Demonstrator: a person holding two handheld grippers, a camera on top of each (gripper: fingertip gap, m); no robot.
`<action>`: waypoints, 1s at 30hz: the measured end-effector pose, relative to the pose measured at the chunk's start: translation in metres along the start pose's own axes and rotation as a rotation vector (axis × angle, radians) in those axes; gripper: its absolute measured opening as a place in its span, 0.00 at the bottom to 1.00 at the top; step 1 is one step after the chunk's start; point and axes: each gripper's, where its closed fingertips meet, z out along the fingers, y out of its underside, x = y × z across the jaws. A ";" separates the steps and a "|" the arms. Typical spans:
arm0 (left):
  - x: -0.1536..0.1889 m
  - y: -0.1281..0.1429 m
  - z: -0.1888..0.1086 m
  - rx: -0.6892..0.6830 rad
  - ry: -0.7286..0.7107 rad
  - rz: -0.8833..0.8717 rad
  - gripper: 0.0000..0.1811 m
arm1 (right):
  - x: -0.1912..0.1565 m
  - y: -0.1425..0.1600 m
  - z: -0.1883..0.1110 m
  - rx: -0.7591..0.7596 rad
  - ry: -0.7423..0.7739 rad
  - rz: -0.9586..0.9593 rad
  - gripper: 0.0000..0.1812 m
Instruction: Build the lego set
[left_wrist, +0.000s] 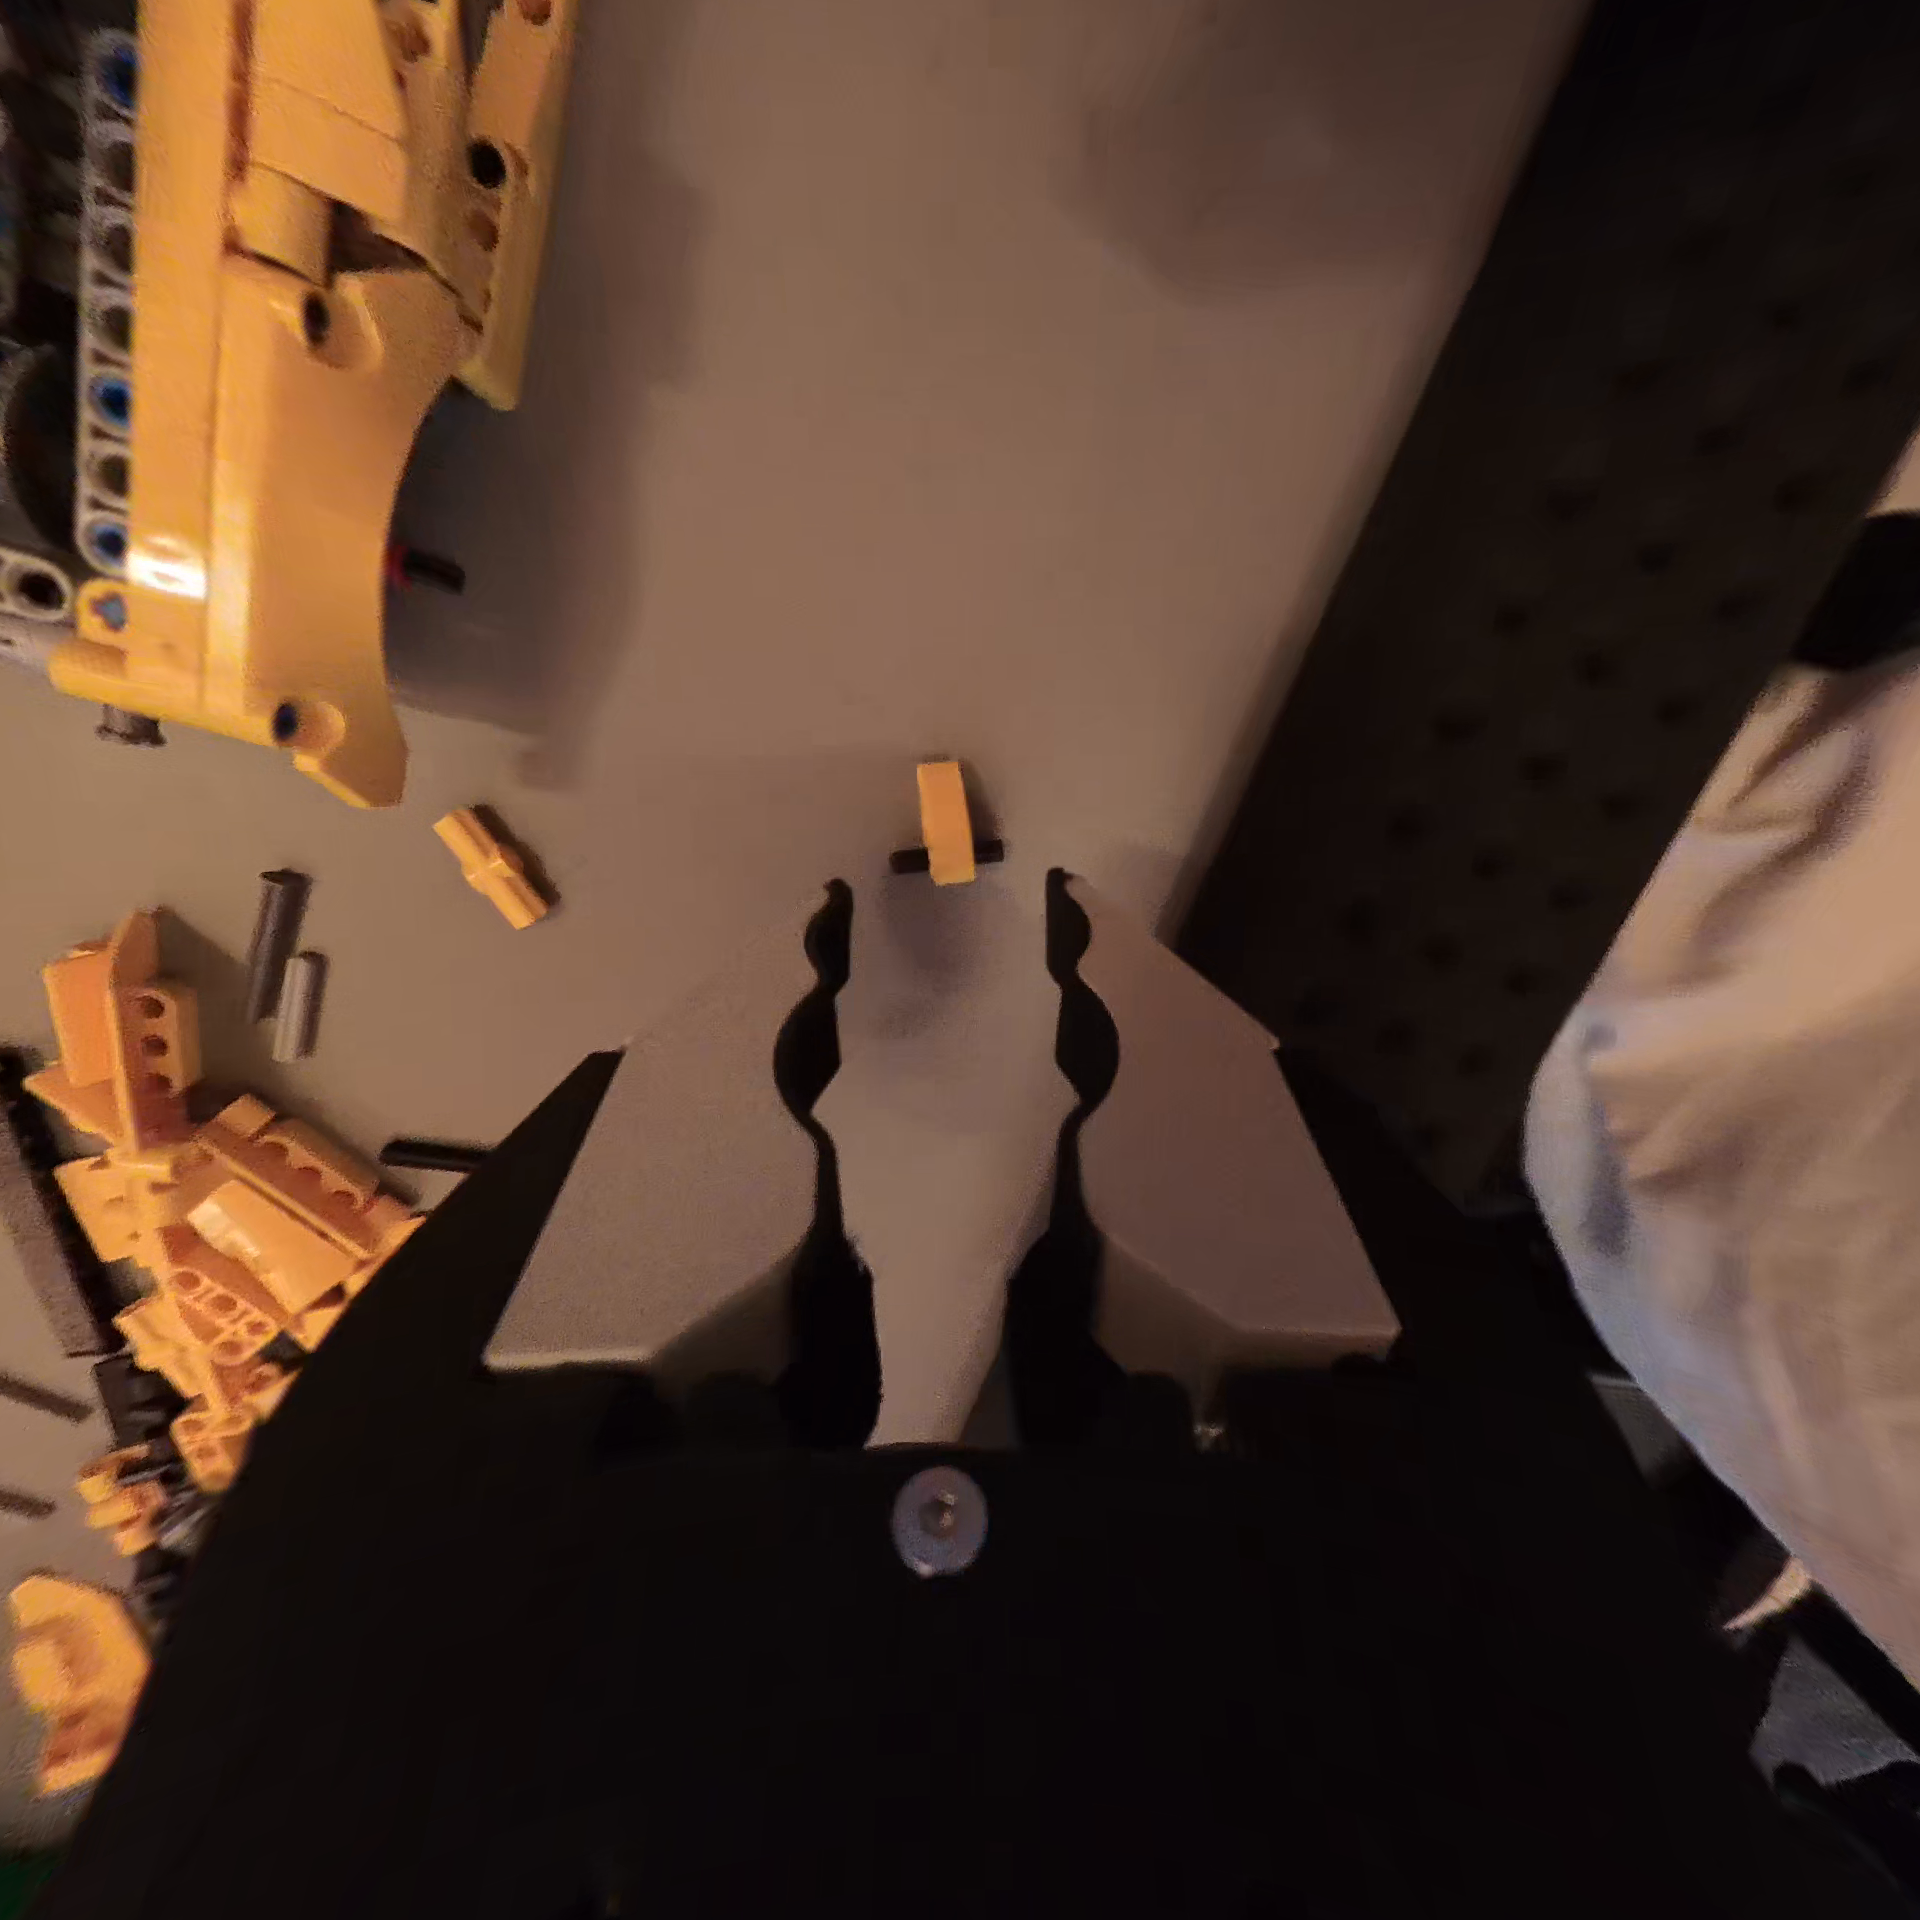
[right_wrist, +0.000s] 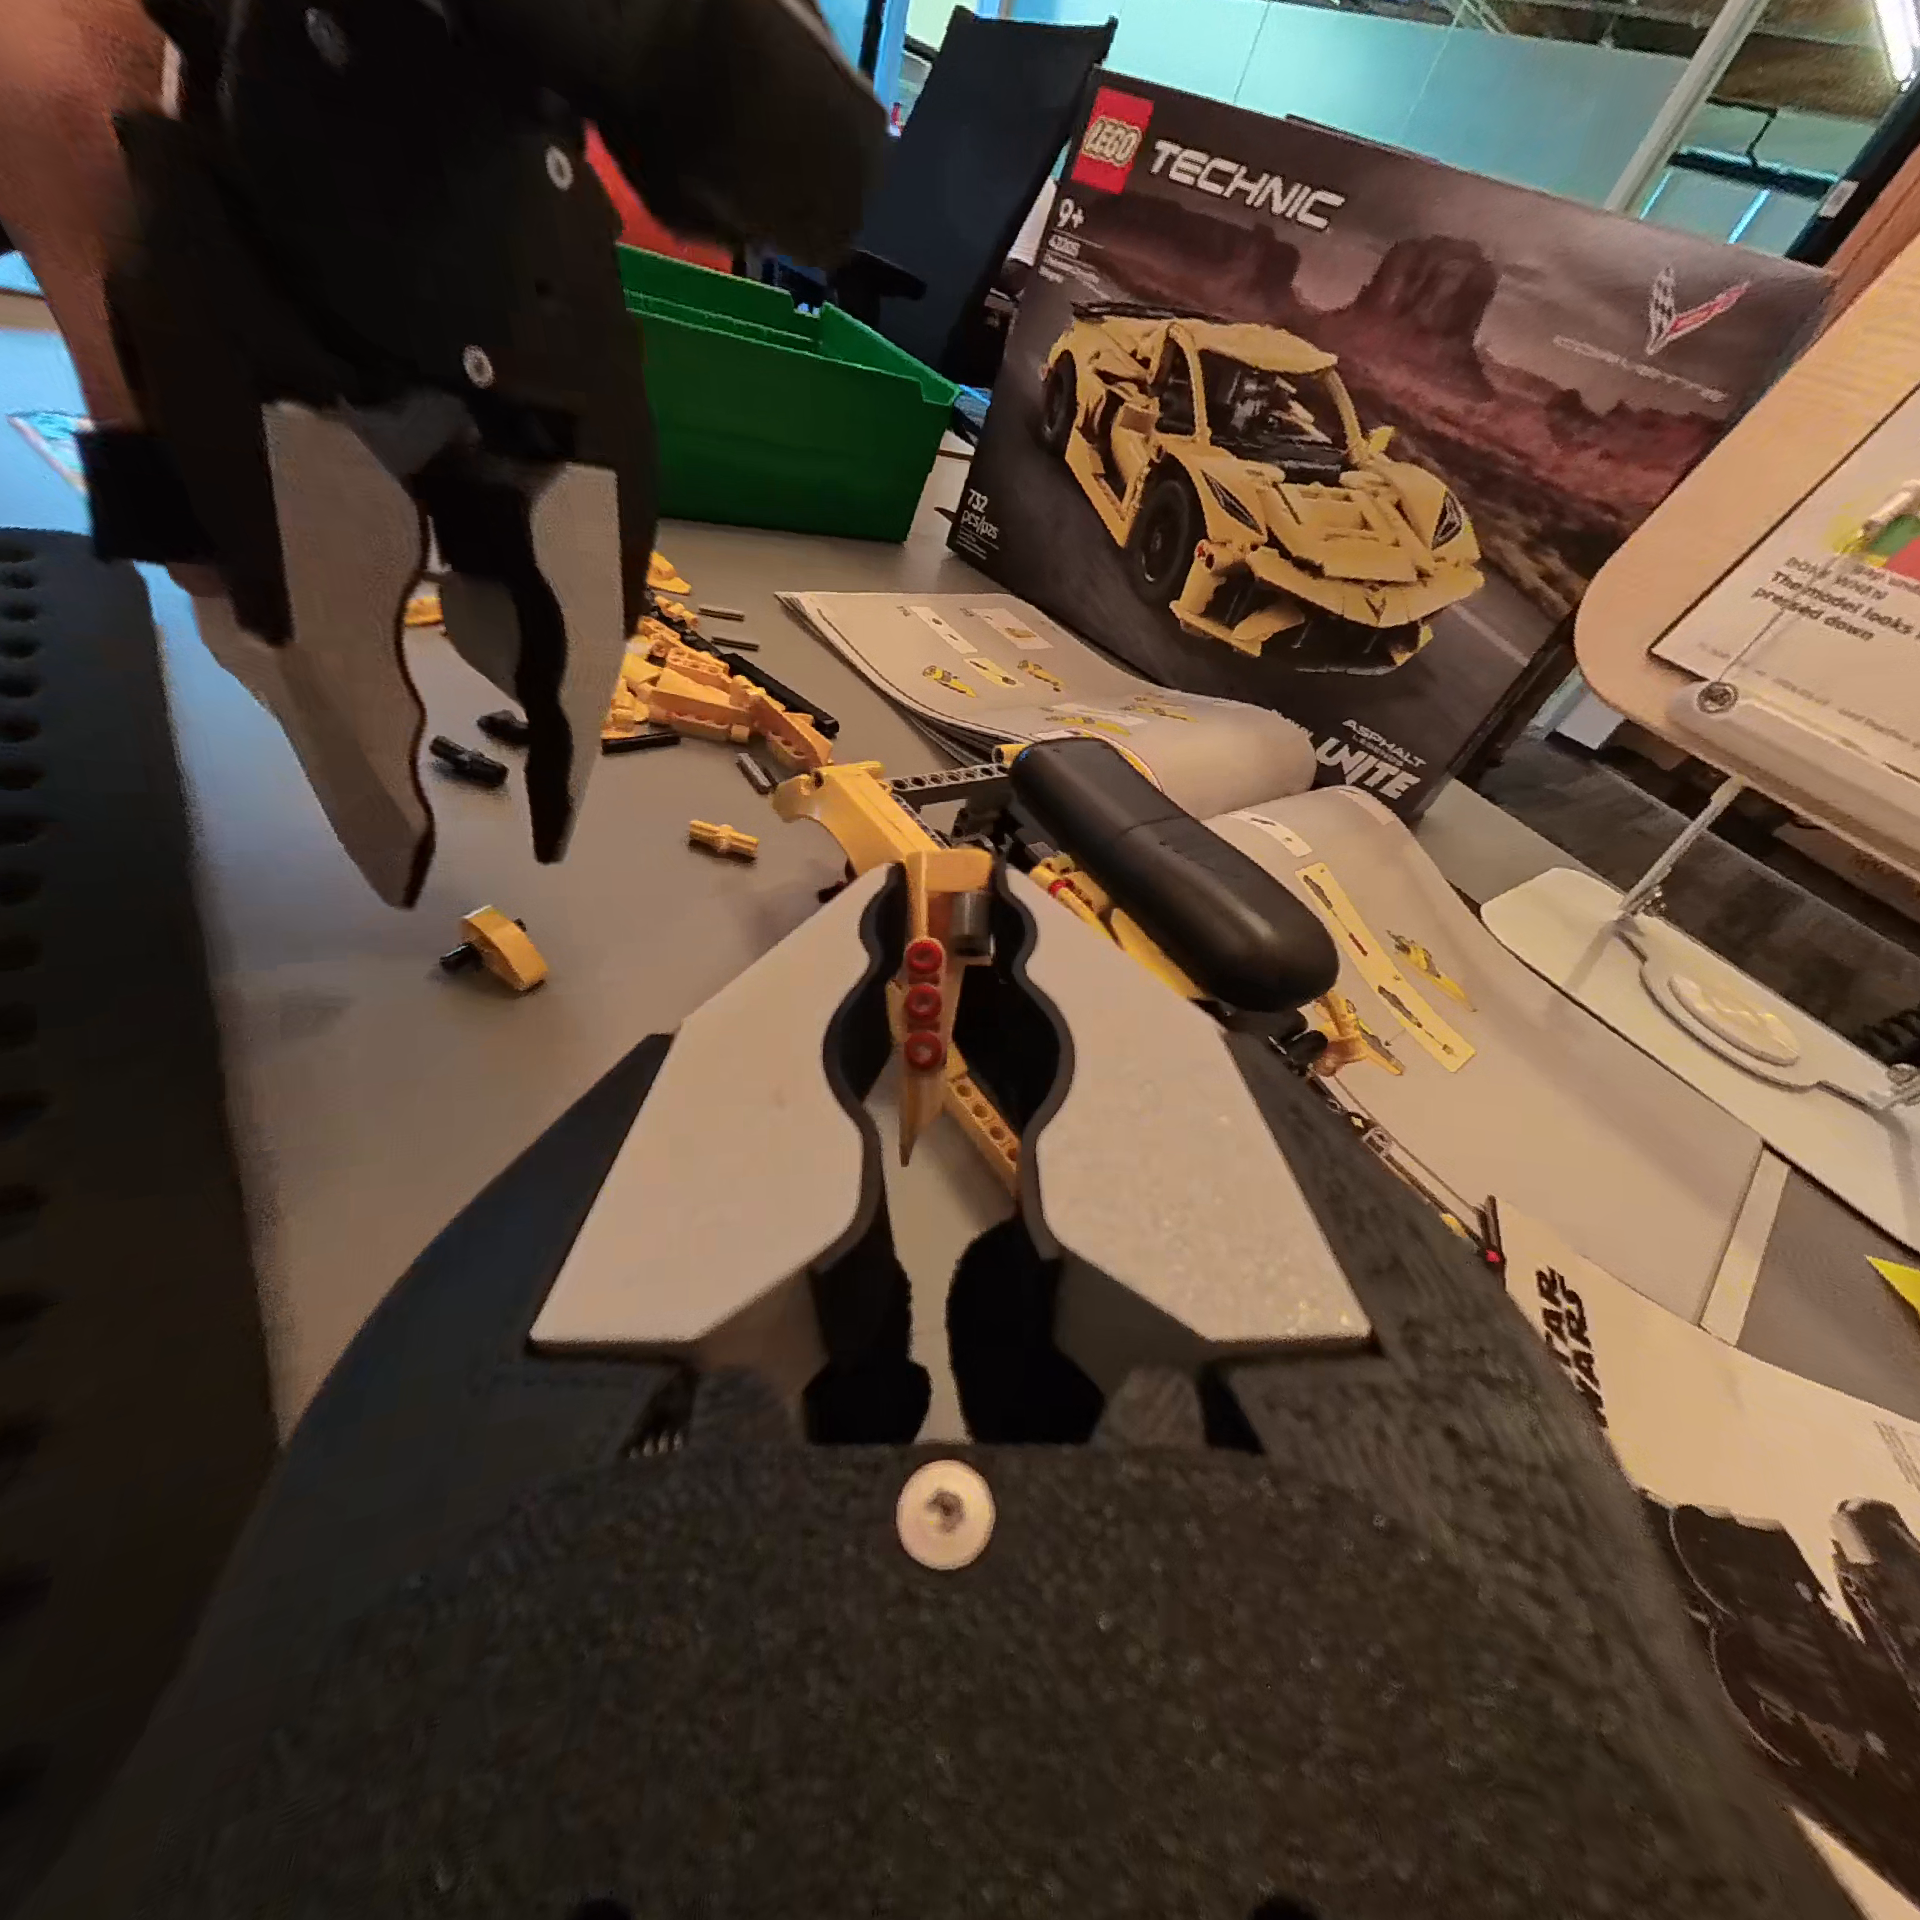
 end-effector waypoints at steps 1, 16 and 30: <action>-0.001 0.001 0.004 -0.029 -0.024 0.007 0.21 | -0.001 -0.001 0.000 0.001 -0.001 -0.005 0.08; -0.002 -0.007 0.012 -0.093 -0.017 -0.044 0.04 | -0.003 -0.004 -0.003 0.019 -0.011 -0.007 0.08; 0.016 -0.109 -0.112 1.362 0.823 -0.631 0.04 | -0.001 -0.033 -0.013 0.159 0.060 -0.106 0.08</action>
